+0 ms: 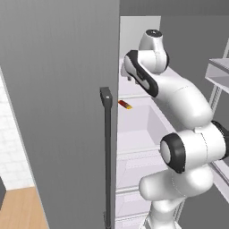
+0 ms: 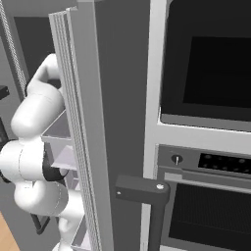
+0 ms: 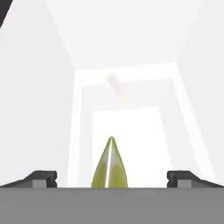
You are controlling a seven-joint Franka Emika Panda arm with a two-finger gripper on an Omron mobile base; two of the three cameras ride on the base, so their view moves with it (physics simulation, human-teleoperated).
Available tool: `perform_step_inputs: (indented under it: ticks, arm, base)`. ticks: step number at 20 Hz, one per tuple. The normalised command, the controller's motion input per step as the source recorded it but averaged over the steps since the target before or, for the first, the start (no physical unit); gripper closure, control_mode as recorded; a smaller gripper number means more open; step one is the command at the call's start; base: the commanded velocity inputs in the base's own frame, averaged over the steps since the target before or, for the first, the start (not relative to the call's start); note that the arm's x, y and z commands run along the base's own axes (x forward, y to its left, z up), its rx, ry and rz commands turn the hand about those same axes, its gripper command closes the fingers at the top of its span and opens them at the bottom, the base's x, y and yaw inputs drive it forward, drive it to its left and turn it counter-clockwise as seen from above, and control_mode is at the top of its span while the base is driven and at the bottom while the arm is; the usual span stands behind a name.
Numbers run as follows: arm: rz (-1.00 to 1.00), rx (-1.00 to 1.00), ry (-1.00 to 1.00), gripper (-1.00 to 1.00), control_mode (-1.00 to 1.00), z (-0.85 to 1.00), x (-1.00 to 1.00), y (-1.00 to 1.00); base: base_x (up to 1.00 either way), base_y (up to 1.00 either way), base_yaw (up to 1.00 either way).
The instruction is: Grab a lemon wedge from the fridge and one ice cube from the ice bowl, and put them in the glass of lemonade.
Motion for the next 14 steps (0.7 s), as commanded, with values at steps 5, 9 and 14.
perform_step_inputs:
  ticks: [5, 9, 14]
  arm:
    - [-0.02, 0.00, -0.01, -1.00, -1.00, -0.17, -0.31, 0.00]
    - [-0.01, 0.00, 0.00, -1.00, -1.00, -0.14, -0.03, 0.00]
    - [0.00, 0.00, 0.06, 1.00, -1.00, -0.16, 0.00, 0.00]
  base:
    - [0.00, 0.00, 0.00]
    - [0.00, 0.00, 0.00]
    - [0.00, 0.00, 0.00]
